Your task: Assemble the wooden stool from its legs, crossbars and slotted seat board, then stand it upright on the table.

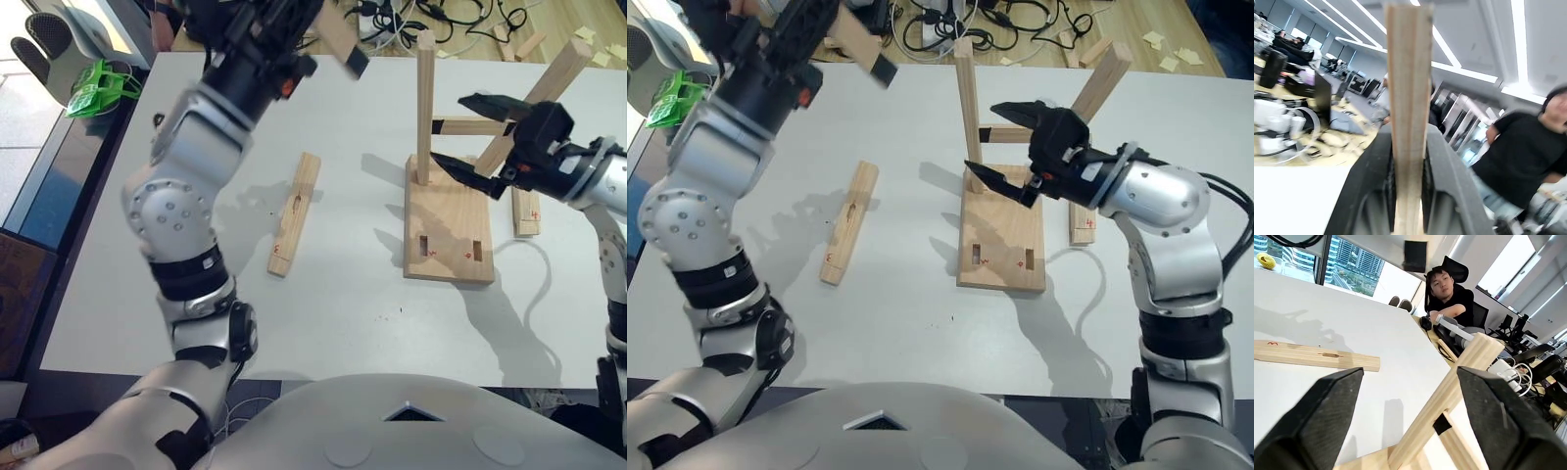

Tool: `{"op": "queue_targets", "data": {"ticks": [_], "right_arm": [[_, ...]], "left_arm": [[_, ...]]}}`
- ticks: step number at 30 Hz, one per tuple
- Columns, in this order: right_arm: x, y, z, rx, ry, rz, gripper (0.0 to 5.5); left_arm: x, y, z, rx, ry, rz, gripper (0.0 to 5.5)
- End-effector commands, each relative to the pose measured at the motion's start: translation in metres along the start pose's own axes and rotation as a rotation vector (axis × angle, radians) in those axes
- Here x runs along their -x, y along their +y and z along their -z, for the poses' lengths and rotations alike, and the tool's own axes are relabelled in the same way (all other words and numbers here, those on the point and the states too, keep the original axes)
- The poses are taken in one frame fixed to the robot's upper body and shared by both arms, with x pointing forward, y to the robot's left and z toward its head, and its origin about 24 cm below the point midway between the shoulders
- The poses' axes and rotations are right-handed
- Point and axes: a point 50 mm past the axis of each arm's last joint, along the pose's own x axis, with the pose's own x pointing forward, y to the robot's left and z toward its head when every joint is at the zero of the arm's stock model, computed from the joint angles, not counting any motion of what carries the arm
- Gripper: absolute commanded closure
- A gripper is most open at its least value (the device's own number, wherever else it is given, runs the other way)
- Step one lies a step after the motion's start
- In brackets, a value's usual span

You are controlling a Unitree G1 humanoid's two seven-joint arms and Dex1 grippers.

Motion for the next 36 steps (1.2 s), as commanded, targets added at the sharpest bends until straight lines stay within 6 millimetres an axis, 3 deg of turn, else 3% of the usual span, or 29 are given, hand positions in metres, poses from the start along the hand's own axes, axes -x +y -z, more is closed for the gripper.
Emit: {"op": "queue_targets", "data": {"ticks": [1, 4, 8, 14, 25, 36], "right_arm": [[0.021, 0.017, 0.018, -0.14, 0.067, 0.078, 1.28], [0.019, 0.026, 0.025, -0.183, 0.053, 0.15, 0.83], [0.016, 0.03, 0.027, -0.205, 0.036, 0.185, 0.15], [0.012, 0.038, 0.027, -0.25, 0.015, 0.176, 0.1], [0.009, 0.039, 0.02, -0.252, 0.0, 0.16, 0.1], [0.005, 0.031, 0.02, -0.28, -0.028, 0.188, 0.1]], "left_arm": [[0.047, 0.025, 0.032, -0.162, 0.185, -0.216, 5.09], [0.063, 0.034, 0.052, -0.232, 0.224, -0.307, 5.09], [0.065, 0.041, 0.068, -0.305, 0.284, -0.358, 5.09], [0.065, 0.048, 0.093, -0.288, 0.376, -0.393, 5.09], [0.044, 0.058, 0.094, -0.34, 0.34, -0.397, 5.09], [0.048, 0.057, 0.102, -0.33, 0.358, -0.416, 5.09]]}}
